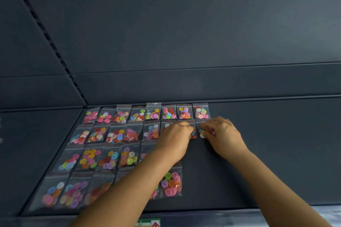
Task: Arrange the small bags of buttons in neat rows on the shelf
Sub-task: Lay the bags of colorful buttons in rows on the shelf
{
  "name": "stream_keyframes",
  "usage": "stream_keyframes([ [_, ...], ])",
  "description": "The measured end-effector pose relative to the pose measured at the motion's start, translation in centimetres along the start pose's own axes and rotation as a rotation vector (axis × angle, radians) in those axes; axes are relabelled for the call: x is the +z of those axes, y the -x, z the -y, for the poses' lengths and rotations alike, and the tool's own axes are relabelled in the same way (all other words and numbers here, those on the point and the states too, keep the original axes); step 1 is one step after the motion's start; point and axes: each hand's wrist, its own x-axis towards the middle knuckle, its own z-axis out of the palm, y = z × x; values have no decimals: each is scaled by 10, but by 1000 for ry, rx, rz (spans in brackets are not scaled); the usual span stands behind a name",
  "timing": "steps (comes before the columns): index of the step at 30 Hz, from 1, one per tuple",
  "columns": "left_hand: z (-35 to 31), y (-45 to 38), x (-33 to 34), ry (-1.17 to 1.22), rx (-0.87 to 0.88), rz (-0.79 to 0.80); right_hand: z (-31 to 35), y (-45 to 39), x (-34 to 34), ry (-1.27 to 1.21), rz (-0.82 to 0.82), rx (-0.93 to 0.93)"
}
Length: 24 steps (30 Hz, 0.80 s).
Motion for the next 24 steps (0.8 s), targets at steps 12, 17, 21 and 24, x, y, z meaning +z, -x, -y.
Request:
stream_keyframes([
  [12, 0, 15, -13, -27, -34, -58, 23, 7, -5, 97, 44, -60],
  [17, 25, 47, -33, -97, -113, -117, 64, 12, 0, 157, 105, -162],
  [21, 58, 85, -55, -101, -203, -156, 112, 17, 16, 173, 150, -244],
  [24, 92, 121, -73, -93, -259, -173, 158, 22, 36, 145, 163, -309],
])
